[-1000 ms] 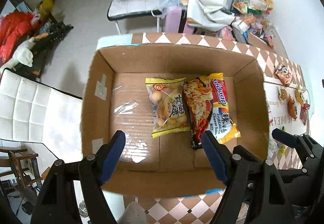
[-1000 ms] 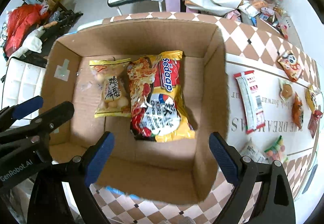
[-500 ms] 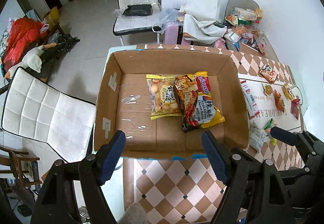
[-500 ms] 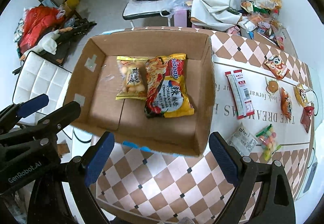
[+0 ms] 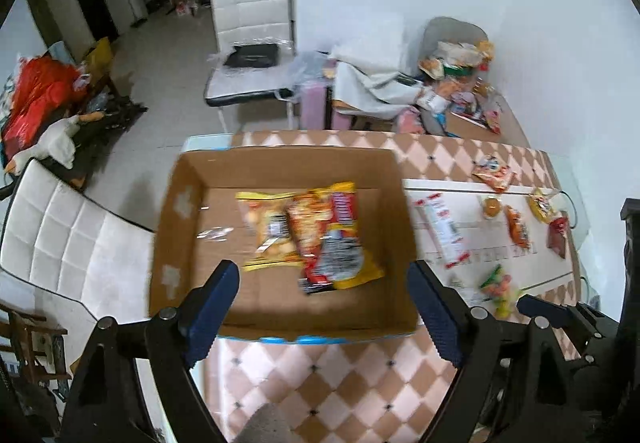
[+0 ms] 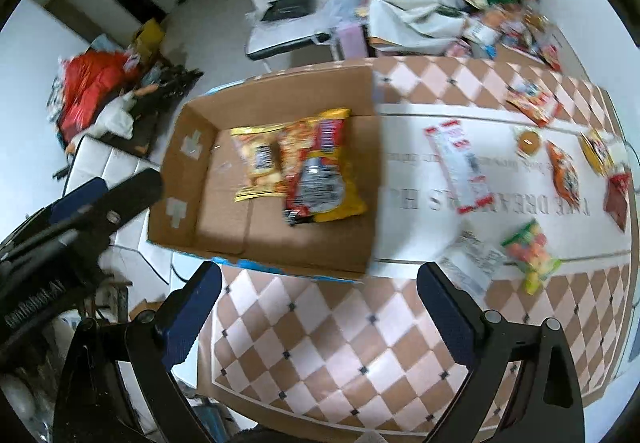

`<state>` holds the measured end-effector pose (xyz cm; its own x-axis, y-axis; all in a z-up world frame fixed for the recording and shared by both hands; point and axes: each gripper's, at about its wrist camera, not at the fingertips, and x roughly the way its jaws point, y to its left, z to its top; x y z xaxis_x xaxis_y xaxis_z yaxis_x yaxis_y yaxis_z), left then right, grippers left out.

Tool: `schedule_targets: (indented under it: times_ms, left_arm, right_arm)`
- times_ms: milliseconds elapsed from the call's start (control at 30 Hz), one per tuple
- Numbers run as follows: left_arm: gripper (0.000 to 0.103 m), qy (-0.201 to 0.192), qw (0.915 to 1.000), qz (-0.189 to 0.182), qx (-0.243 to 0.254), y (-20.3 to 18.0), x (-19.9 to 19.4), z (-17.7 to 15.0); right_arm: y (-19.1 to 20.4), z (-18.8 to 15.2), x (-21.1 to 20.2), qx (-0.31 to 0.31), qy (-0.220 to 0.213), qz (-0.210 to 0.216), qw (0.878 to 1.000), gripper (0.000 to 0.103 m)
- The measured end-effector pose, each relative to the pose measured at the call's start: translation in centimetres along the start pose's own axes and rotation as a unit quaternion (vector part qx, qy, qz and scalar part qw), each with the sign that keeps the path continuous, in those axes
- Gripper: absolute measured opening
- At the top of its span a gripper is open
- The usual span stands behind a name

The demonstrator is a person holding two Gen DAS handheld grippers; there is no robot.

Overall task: Organize snacks
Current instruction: 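Move both grippers back over the table toward the remaining snacks, then grasp the red-white spicy strip packet with the left gripper while the right grasps the panda-print orange bag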

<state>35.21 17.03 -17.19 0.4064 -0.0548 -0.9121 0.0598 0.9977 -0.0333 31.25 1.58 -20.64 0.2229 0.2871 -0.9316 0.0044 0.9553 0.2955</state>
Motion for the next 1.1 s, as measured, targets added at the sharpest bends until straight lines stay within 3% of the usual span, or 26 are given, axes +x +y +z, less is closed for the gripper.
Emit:
schedule_targets:
  times_ms: [167, 300, 433, 567, 833, 1100]
  left_arm:
    - [0.086, 0.039, 0.9989, -0.017, 0.022, -7.5, 2.8, 1.8]
    - [0.086, 0.089, 0.9948, -0.026, 0.042, -13.8, 7.5, 3.4]
    - [0.086, 0.172, 0.9838, -0.050, 0.010, -17.6, 14.6, 4.8]
    - [0.086, 0.234, 0.9705, -0.052, -0.024, -19.4, 20.9, 5.1]
    - [0.086, 0.304, 0.9503, -0.033, -0.059, -20.2, 29.7, 4.8]
    - [0.086, 0.334, 0.9398, -0.019, -0.071, -20.5, 33.0, 4.2]
  right_arm:
    - [-9.5, 1.9, -1.6, 0.067, -0.005, -0.027, 0.997, 0.100]
    - [-19.1, 4.2, -1.5, 0.131, 0.002, -0.043, 0.990, 0.100]
    - [-26.7, 6.4, 0.4, 0.174, 0.025, -0.045, 0.983, 0.100]
    - [-33.0, 8.9, 3.6, 0.205, 0.057, -0.038, 0.976, 0.100]
    - [-38.7, 11.0, 11.2, 0.233, 0.119, -0.031, 0.965, 0.098]
    - [-39.4, 11.8, 15.4, 0.222, 0.154, -0.023, 0.962, 0.095]
